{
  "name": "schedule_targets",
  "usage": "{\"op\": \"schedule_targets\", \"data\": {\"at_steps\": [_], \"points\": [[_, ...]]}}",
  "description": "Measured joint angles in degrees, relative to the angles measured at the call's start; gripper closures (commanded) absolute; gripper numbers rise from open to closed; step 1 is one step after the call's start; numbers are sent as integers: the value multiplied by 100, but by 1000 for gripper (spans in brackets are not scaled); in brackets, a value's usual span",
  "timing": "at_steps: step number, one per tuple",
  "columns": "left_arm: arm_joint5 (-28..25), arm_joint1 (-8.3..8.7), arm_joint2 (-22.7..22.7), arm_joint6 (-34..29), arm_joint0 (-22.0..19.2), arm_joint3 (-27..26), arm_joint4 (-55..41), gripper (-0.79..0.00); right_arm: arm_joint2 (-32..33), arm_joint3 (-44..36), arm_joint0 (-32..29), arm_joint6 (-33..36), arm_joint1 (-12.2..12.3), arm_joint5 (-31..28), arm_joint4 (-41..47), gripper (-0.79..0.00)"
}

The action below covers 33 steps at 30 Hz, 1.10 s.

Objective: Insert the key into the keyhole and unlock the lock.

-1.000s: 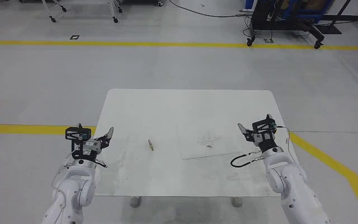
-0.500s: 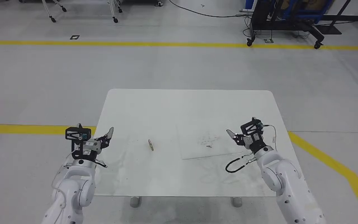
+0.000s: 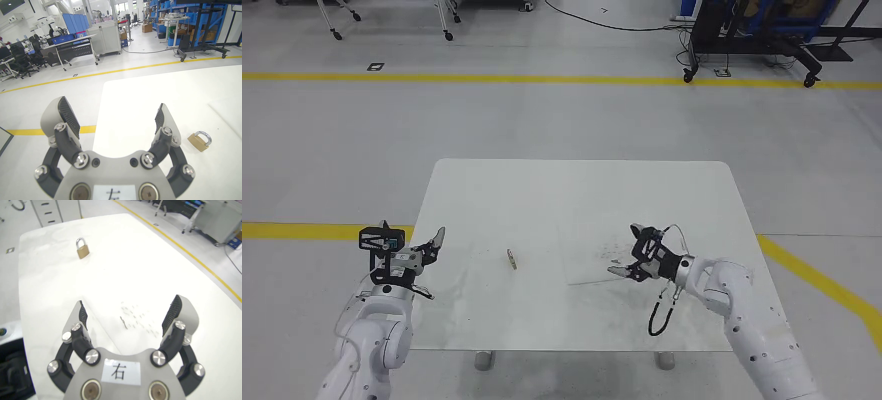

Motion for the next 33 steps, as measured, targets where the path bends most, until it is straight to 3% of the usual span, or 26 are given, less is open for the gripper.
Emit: {"op": "schedule_targets", "data": {"at_steps": [2,3,5,6,9,13,16,28,31,33], "points": [[0,0,0,0,0,0,0,-785,-48,259,261,68,23,-311,-190,-585],[0,0,0,0,0,0,0,-785,-89,378,373,46,29,-462,-232,-560],[0,0,0,0,0,0,0,-785,-219,622,640,30,50,-829,-425,-570],[0,0,0,0,0,0,0,-785,-304,701,730,-1,60,-890,-521,-539],[0,0,0,0,0,0,0,-785,-635,921,971,-140,118,-891,-777,-459],[0,0,0,0,0,0,0,-785,-1224,1236,1297,-232,221,-885,-953,-468],[0,0,0,0,0,0,0,-785,-1562,1545,1572,-308,290,-886,-888,-385],[0,0,0,0,0,0,0,-785,-2314,1999,2137,-607,520,-886,-707,-249],[0,0,0,0,0,0,0,-785,-2469,2016,2227,-632,550,-886,-663,-139],[0,0,0,0,0,0,0,-785,-2546,2030,2282,-627,562,-886,-642,0]]}}
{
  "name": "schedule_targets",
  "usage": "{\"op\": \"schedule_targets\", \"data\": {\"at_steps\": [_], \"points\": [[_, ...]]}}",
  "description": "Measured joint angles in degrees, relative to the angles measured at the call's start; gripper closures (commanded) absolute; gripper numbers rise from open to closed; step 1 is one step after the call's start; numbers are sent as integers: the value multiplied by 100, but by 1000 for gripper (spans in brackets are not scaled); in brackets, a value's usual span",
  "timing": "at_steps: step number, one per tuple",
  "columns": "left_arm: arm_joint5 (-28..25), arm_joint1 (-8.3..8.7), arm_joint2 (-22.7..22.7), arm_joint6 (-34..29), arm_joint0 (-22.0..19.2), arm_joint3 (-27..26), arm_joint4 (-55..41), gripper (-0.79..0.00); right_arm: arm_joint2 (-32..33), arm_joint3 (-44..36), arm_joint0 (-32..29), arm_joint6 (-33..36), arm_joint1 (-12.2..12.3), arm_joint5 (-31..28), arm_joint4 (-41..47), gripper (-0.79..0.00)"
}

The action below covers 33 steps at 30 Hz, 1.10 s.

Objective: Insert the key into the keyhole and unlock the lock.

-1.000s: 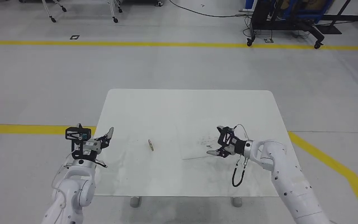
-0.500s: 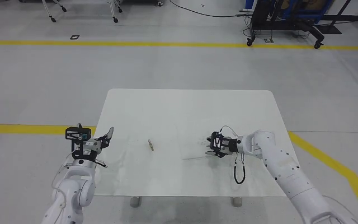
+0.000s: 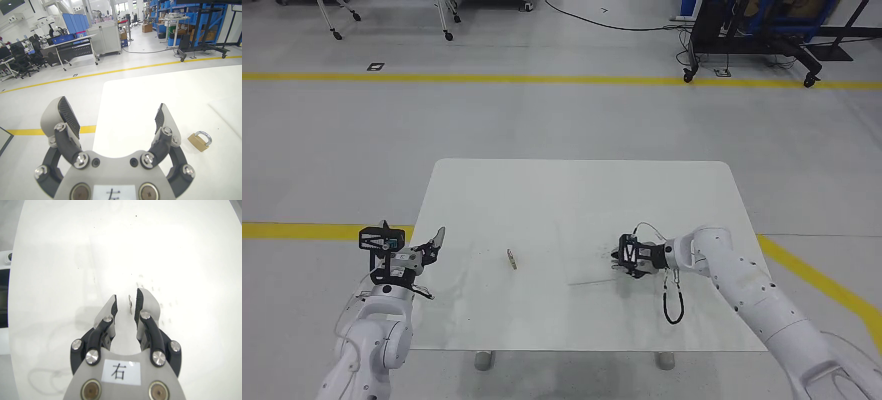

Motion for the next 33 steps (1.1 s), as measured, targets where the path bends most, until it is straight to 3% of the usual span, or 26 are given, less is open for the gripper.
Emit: {"op": "schedule_targets", "data": {"at_steps": [9,22,33], "points": [[0,0,0,0,0,0,0,-785,-198,109,171,167,-13,16,163,0],[0,0,0,0,0,0,0,-785,-51,87,-1,531,-113,1163,869,0],[0,0,0,0,0,0,0,-785,21,-10,-148,470,-162,1546,1189,0]]}}
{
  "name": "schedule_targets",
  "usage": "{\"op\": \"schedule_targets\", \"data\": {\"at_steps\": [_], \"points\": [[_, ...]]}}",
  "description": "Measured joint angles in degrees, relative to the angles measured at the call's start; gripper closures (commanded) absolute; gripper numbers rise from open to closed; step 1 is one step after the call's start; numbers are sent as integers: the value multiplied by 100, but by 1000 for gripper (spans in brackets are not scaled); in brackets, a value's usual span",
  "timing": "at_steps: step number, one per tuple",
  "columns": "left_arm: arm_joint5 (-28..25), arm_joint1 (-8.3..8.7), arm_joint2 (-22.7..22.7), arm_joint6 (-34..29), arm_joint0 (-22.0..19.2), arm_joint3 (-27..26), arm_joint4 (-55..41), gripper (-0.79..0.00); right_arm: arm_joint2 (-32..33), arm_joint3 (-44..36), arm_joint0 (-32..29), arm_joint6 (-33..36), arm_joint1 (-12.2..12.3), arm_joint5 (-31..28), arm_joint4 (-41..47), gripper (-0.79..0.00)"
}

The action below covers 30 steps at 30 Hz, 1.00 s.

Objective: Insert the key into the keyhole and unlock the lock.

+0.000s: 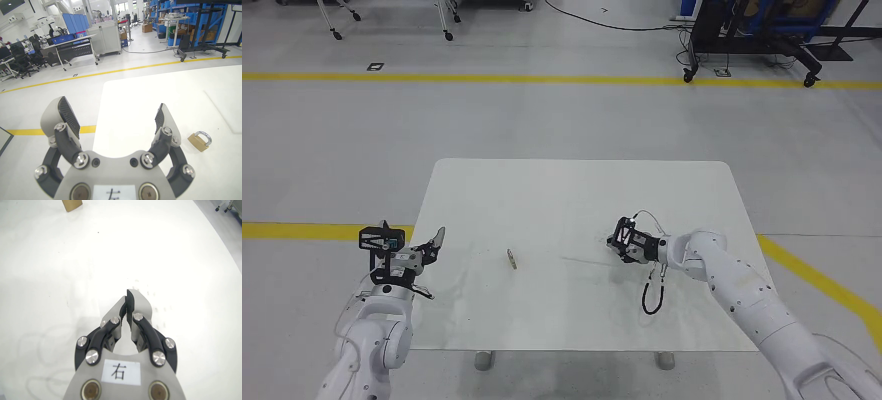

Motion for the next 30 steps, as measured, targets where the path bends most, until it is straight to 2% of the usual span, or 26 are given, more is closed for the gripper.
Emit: {"op": "schedule_targets", "data": {"at_steps": [4,12,21,24,27,30], "points": [[0,0,0,0,0,0,0,-785,95,-96,-95,-87,1,200,109,0],[0,0,0,0,0,0,0,-785,239,-320,-301,-538,73,227,-293,0],[0,0,0,0,0,0,0,-785,249,-343,-321,-558,78,221,-317,0],[6,16,-42,-124,24,0,296,-785,249,-343,-321,-558,78,221,-317,0],[-303,32,80,-349,-67,-246,629,-785,249,-343,-321,-558,78,221,-317,0],[-962,44,431,-800,-441,-518,868,-785,249,-343,-321,-558,78,221,-317,0]]}}
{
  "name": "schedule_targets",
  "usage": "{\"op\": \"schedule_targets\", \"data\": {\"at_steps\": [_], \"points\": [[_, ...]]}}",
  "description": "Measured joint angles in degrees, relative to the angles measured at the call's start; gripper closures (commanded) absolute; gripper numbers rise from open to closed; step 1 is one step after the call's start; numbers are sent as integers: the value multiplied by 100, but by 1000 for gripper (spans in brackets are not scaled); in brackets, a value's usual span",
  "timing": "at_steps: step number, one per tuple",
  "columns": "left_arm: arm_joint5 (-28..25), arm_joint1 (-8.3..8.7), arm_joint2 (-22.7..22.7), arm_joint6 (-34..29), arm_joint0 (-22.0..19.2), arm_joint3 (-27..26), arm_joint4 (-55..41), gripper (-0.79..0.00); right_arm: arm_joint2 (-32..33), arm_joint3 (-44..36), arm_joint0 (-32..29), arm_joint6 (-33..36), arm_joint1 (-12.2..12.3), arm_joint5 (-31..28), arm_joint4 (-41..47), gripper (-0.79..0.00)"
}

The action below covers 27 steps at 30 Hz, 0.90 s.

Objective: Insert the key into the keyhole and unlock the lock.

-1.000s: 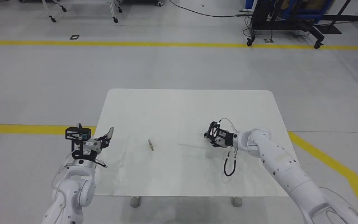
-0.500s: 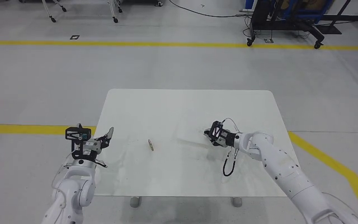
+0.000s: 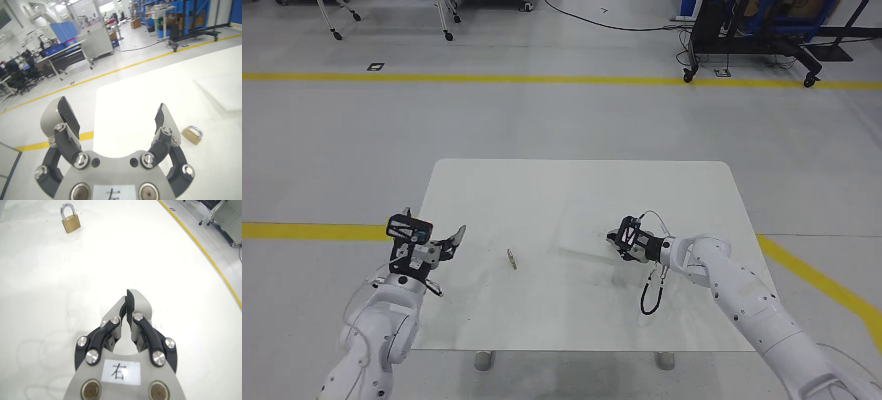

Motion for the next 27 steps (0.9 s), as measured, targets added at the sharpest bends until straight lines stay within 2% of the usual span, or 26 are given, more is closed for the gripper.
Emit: {"op": "schedule_targets", "data": {"at_steps": [4,7,12,16,22,27], "points": [[-944,-58,964,-980,-907,108,217,-785,0,0,0,0,0,0,0,0],[-1222,-176,1889,-1620,-1659,436,557,-785,0,0,0,0,0,0,0,0],[-1000,-457,3262,-1980,-2681,1127,967,-785,0,0,0,0,0,0,0,0],[-825,-688,4022,-2128,-3259,1765,1165,-785,0,0,0,0,0,0,0,0],[-576,-991,4691,-2399,-3795,2577,1211,-785,0,0,0,0,0,0,0,0],[-201,-1165,4896,-2466,-3950,3114,1174,-785,0,0,0,0,0,0,0,0]]}}
